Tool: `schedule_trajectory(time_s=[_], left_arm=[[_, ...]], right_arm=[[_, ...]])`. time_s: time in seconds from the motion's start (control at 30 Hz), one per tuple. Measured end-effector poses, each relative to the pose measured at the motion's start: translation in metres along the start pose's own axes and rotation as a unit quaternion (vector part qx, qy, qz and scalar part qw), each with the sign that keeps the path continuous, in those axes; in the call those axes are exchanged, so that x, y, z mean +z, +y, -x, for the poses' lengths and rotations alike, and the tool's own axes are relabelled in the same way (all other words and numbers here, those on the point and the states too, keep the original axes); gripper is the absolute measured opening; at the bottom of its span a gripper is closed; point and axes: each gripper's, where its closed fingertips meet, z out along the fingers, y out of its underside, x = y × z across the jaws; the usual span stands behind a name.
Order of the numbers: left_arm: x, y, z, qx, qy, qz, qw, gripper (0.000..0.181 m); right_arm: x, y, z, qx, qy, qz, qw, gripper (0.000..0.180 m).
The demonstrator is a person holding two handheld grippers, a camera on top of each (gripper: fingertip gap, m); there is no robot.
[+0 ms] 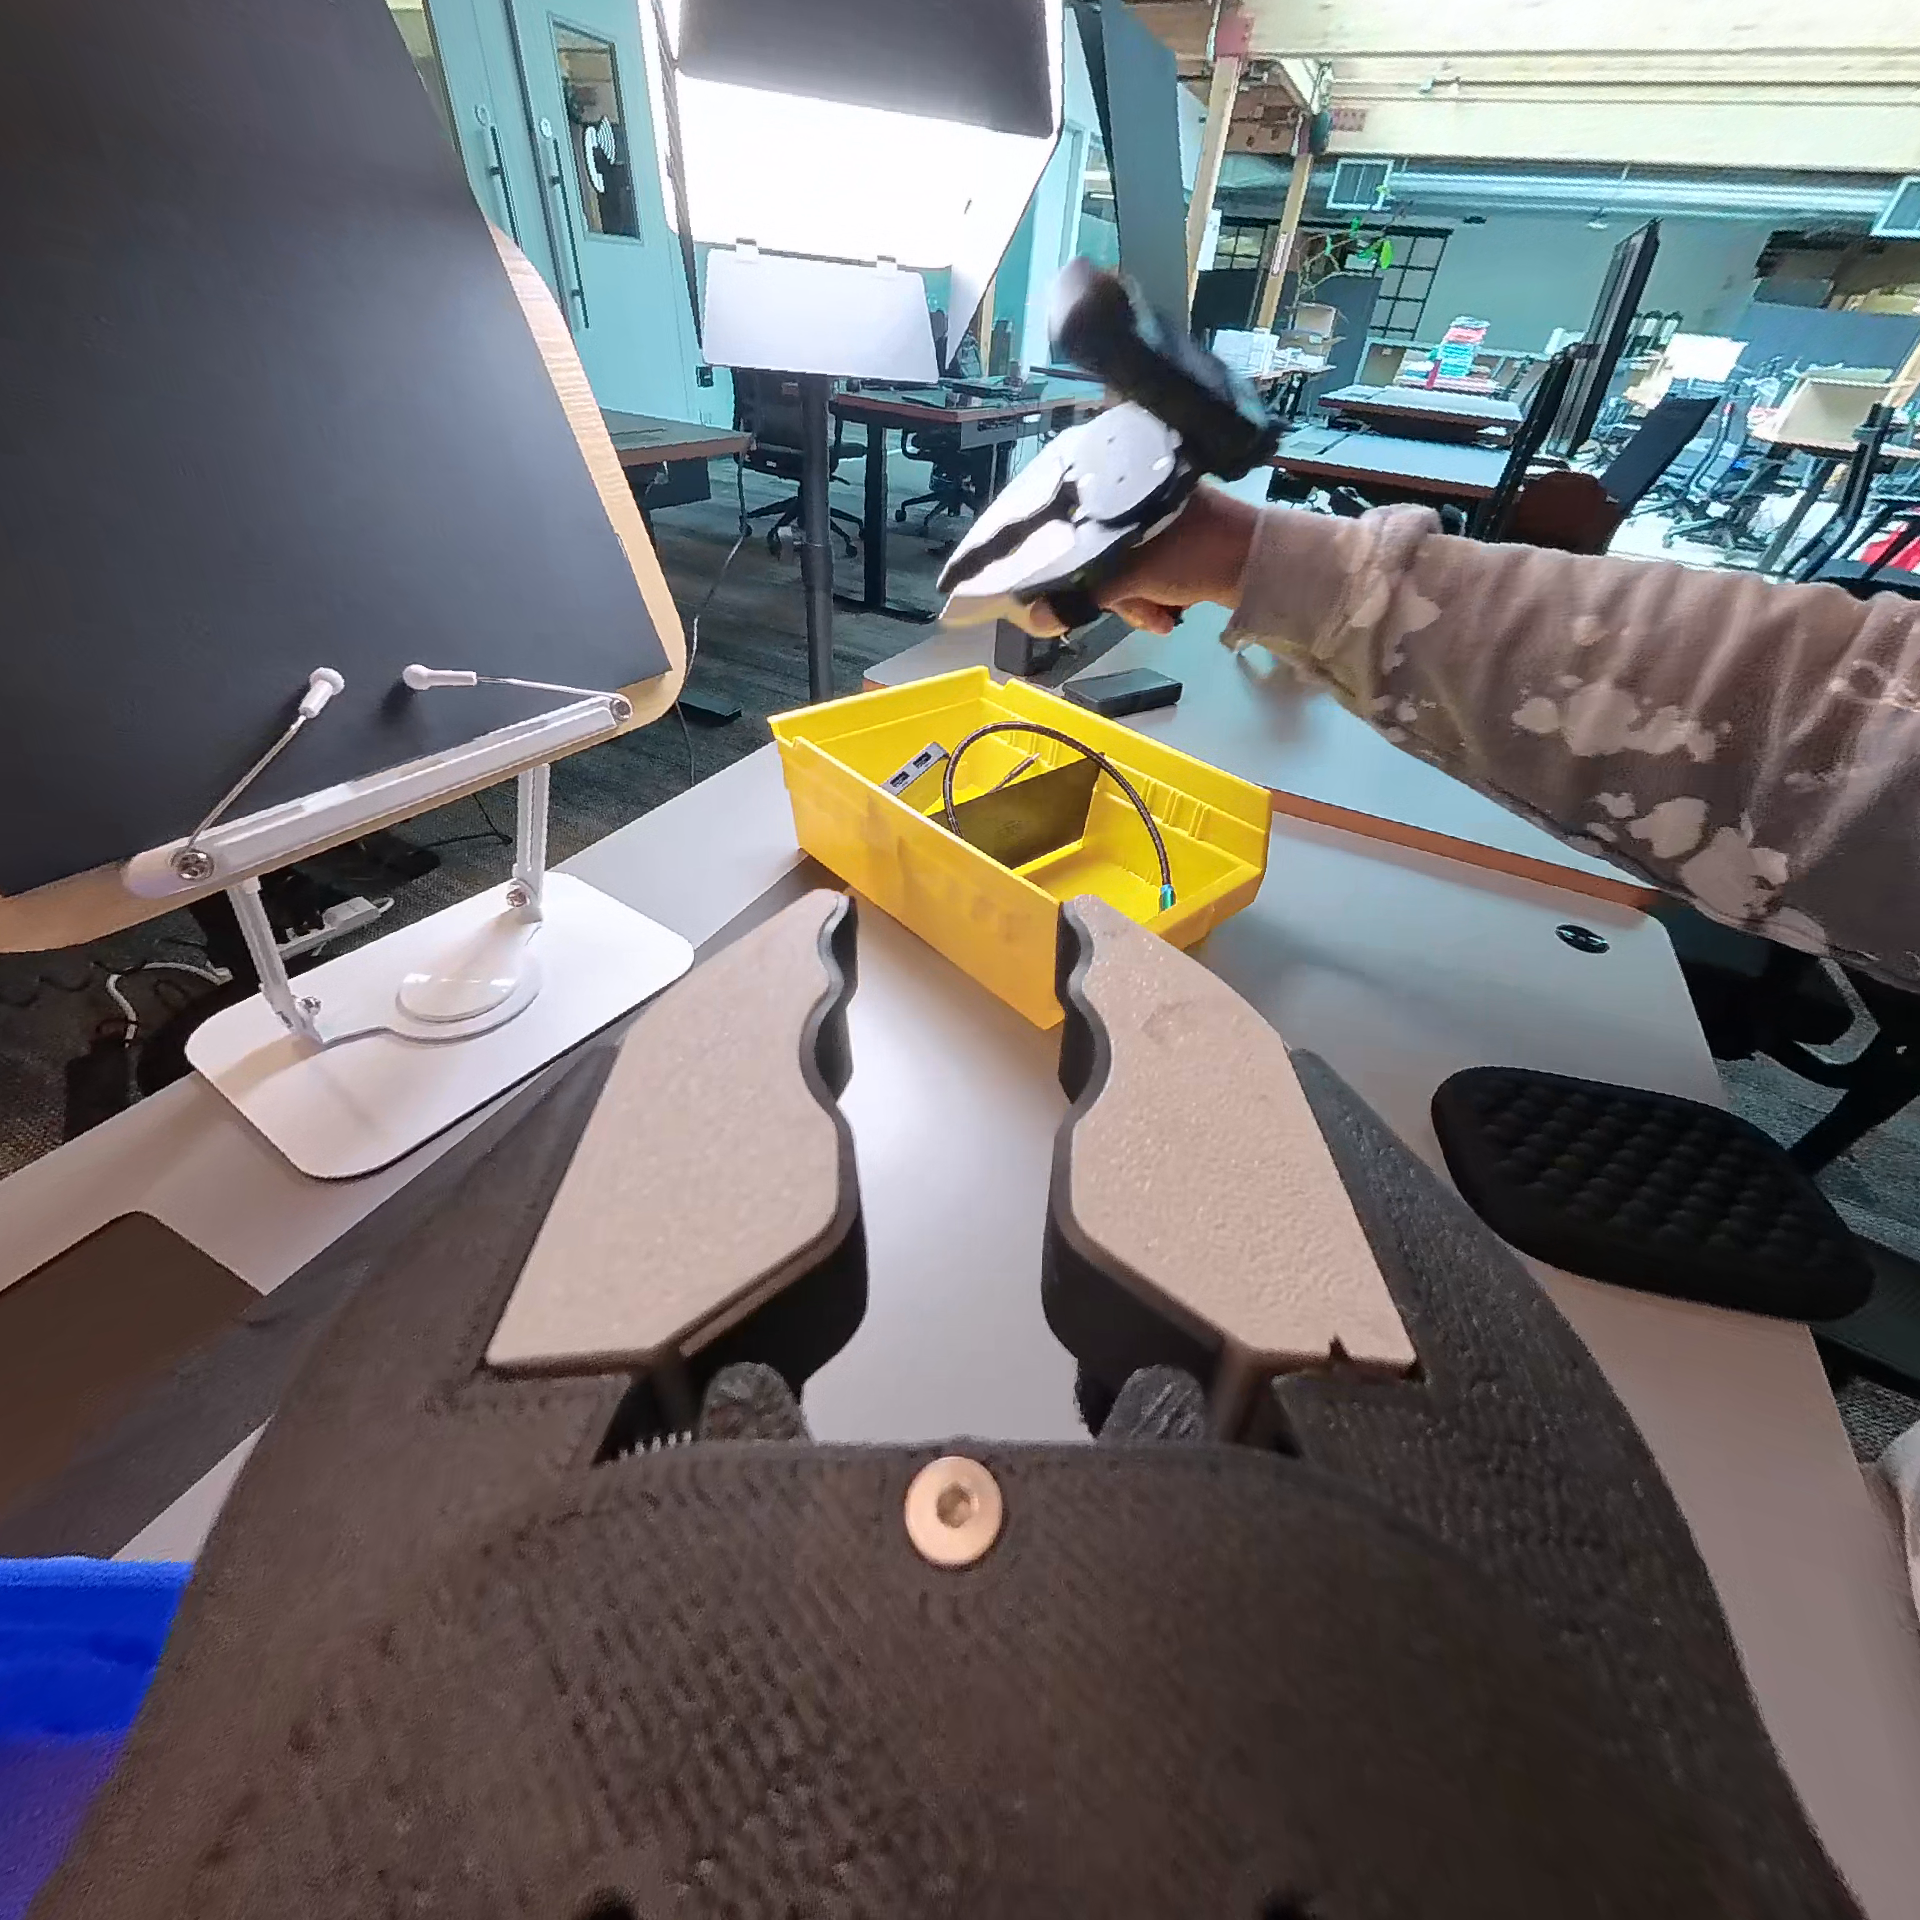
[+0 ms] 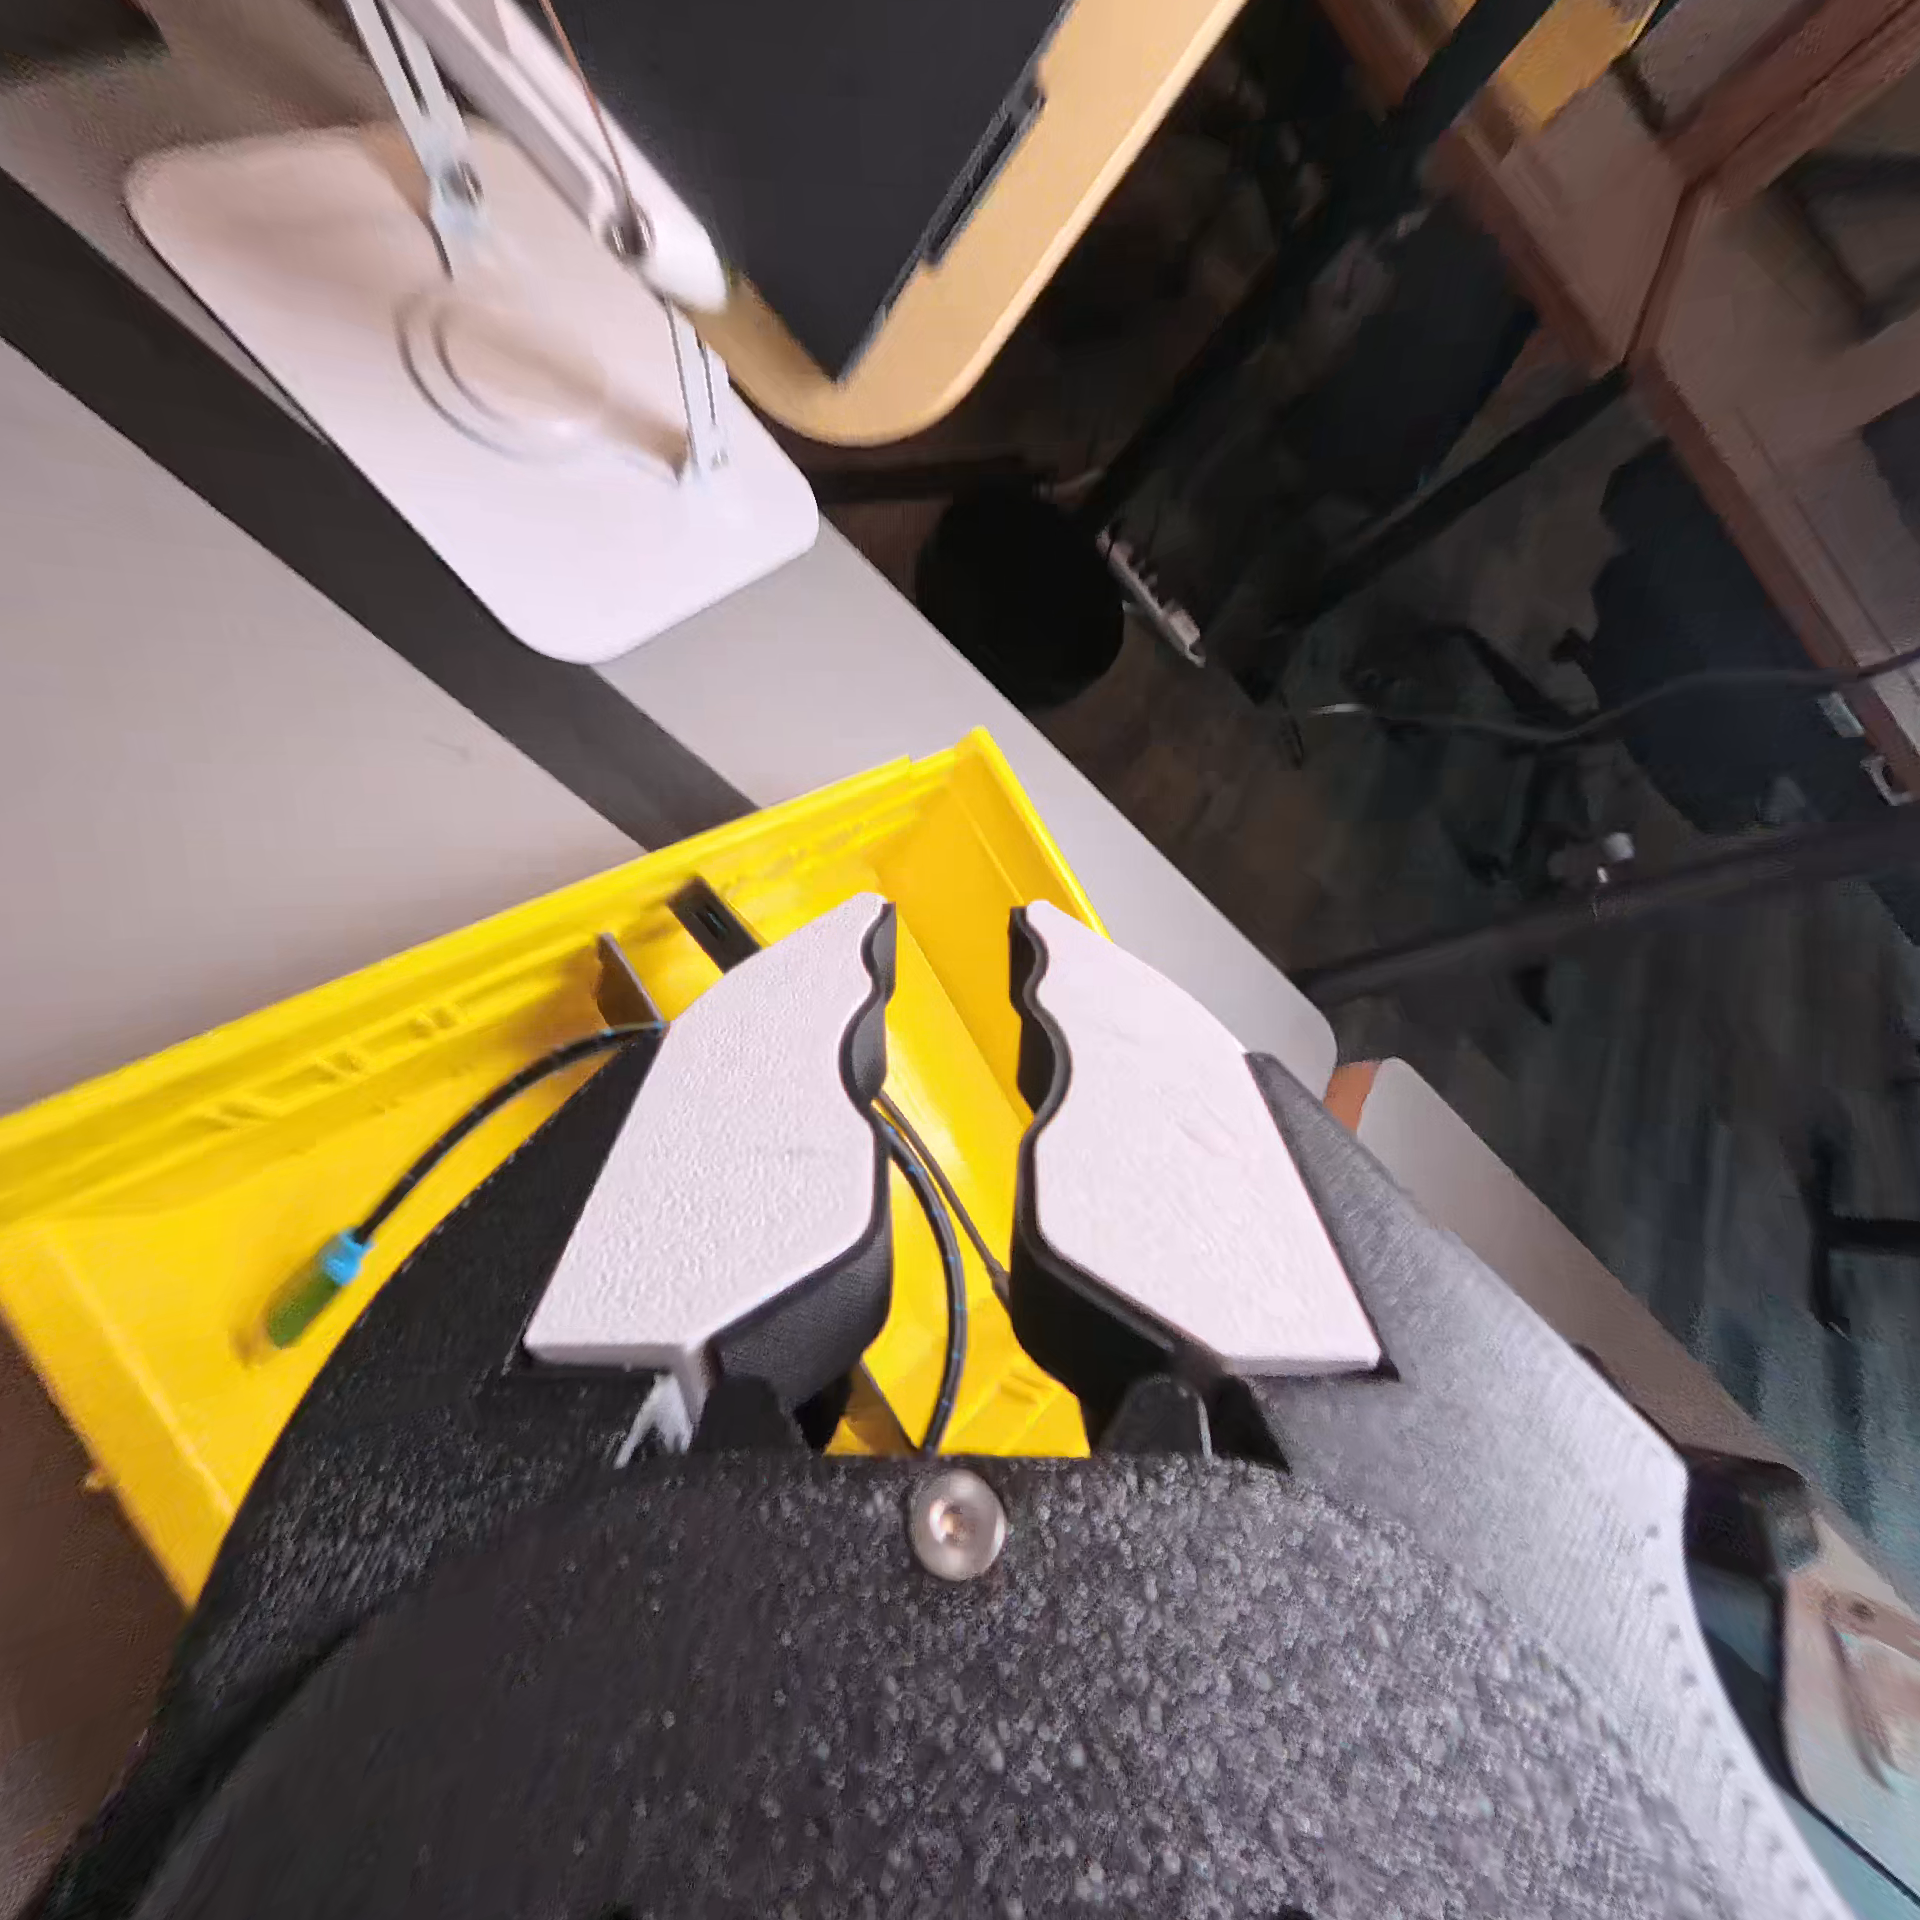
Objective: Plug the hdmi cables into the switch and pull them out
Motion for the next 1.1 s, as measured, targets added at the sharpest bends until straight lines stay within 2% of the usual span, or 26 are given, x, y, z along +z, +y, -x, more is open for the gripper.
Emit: schedule_trajectory(time_s=[0.13,0.27,0.43,0.53,0.6,0.77,0.93,1.0,1.1], left_arm=[[-0.005,0.001,0.009,0.001,-0.021,0.006,1.0,0.037],[-0.029,-0.003,0.035,0.007,-0.08,-0.005,0.997,0.038],[-0.095,-0.017,0.087,-0.038,-0.184,-0.074,0.979,0.036],[-0.124,-0.015,0.118,-0.063,-0.241,-0.086,0.965,0.035],[-0.135,-0.004,0.141,-0.084,-0.275,-0.053,0.956,0.035],[-0.158,0.032,0.205,-0.102,-0.357,0.091,0.924,0.037],[-0.189,0.071,0.251,-0.118,-0.417,0.245,0.868,0.051],[-0.191,0.089,0.259,-0.124,-0.441,0.268,0.847,0.058],[-0.179,0.111,0.27,-0.128,-0.475,0.254,0.832,0.069]], right_arm=[[-0.053,-0.038,0.032,0.094,-0.033,-0.149,0.984,0.022],[-0.104,-0.047,0.107,0.146,-0.101,-0.26,0.949,0.025],[-0.13,-0.018,0.213,0.176,-0.159,-0.304,0.923,0.028],[-0.124,0.008,0.246,0.184,-0.156,-0.302,0.922,0.028],[-0.116,0.021,0.255,0.189,-0.15,-0.304,0.921,0.026],[-0.102,0.034,0.263,0.198,-0.163,-0.293,0.921,0.026],[-0.099,0.043,0.272,0.178,-0.165,-0.286,0.927,0.026],[-0.102,0.043,0.27,0.177,-0.162,-0.291,0.926,0.026],[-0.104,0.042,0.267,0.185,-0.163,-0.296,0.923,0.026]])
